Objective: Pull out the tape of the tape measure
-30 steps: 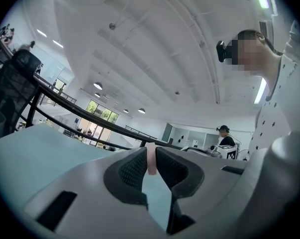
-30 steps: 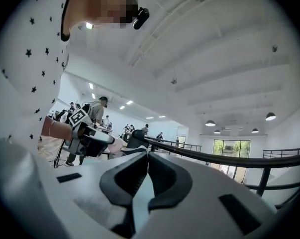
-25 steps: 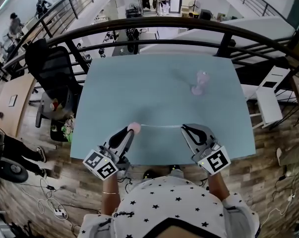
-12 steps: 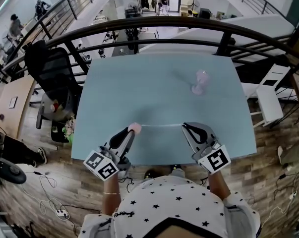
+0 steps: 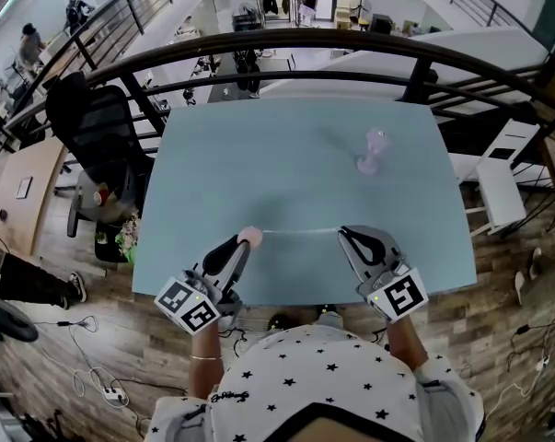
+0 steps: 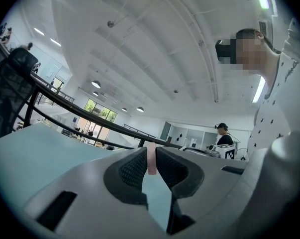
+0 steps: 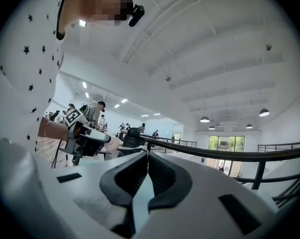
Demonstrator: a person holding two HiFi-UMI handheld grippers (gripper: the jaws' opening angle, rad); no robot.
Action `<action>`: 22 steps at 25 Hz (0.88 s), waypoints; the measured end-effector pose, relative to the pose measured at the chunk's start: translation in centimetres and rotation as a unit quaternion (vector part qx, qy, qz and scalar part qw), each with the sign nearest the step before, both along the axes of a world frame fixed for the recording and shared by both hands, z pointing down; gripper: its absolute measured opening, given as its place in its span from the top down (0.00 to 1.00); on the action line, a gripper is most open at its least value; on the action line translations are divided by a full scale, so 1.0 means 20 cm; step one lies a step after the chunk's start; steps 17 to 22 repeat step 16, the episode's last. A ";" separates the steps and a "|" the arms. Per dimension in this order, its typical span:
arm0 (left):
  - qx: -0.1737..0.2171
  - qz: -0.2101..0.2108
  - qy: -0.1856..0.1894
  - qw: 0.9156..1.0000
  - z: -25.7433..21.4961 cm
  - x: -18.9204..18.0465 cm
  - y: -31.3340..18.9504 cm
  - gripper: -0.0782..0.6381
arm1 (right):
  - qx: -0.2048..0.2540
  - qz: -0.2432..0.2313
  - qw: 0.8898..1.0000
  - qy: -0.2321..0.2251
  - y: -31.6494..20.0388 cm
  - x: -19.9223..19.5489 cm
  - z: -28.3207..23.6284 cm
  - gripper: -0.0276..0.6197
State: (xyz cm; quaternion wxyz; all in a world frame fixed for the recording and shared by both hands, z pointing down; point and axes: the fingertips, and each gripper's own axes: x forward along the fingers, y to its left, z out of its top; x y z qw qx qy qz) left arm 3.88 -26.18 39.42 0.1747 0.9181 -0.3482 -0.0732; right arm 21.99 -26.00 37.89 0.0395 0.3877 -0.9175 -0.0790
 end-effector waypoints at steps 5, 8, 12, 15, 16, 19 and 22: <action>0.000 0.000 0.001 1.000 0.00 -0.01 0.01 0.78 | -0.004 0.002 1.000 0.005 0.00 0.00 0.02 0.95; 0.000 -0.001 0.000 1.000 0.00 0.00 0.01 0.78 | 0.001 0.000 1.000 0.005 0.00 0.00 0.01 0.95; 0.001 -0.003 0.000 1.000 0.01 0.00 0.01 0.78 | 0.004 -0.001 1.000 0.005 0.00 0.01 0.01 0.95; 0.002 -0.003 0.000 1.000 0.01 -0.01 0.01 0.78 | 0.000 0.000 1.000 0.002 0.00 0.00 0.01 0.95; 0.002 -0.002 0.000 1.000 0.01 -0.01 0.02 0.78 | -0.001 0.001 1.000 0.001 0.00 -0.01 0.01 0.95; 0.002 -0.002 0.000 1.000 0.01 -0.01 0.02 0.78 | -0.001 0.001 1.000 0.001 0.00 -0.01 0.01 0.95; 0.002 -0.002 0.000 1.000 0.01 -0.01 0.02 0.78 | -0.001 0.001 1.000 0.001 0.00 -0.01 0.01 0.95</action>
